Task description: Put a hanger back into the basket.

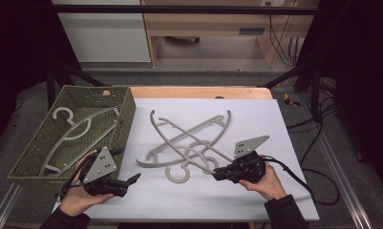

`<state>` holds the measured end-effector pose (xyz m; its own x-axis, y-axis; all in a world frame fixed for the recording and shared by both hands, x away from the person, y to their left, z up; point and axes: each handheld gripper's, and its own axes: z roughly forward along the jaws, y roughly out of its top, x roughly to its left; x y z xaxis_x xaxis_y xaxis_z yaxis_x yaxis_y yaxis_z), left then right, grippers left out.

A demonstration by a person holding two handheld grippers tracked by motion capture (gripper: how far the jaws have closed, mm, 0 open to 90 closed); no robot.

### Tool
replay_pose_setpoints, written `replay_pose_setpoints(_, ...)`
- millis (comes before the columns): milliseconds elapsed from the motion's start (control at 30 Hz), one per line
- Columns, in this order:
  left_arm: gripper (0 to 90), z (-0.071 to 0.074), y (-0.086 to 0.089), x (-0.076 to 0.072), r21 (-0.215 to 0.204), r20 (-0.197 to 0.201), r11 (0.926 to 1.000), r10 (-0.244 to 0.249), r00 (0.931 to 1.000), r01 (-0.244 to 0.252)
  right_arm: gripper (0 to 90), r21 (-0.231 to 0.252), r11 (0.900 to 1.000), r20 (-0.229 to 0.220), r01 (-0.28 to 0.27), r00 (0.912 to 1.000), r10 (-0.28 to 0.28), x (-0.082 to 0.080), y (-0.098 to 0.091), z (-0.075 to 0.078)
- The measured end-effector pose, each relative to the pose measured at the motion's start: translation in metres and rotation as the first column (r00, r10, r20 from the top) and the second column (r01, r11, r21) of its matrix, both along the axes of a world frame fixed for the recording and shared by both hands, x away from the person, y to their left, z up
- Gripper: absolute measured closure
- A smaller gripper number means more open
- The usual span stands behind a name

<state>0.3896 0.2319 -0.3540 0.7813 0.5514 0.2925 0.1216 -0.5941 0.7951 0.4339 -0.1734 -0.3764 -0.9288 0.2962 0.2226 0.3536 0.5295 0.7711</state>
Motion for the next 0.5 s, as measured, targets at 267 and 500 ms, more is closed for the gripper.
replay_pose_setpoints(267,11.8,0.003,-0.022,0.007,0.139,0.028,0.9864,-0.093,0.9953,0.088,82.3,0.008,0.9976,-0.027,-0.069,0.9973,0.069,-0.008,0.008,0.0)
replay_pose_setpoints(500,17.4,-0.002,-0.043,0.015,0.285,0.069,0.9504,-0.15,0.9863,0.125,82.3,-0.002,0.9937,-0.04,-0.112,0.9929,0.112,-0.012,0.014,-0.003)
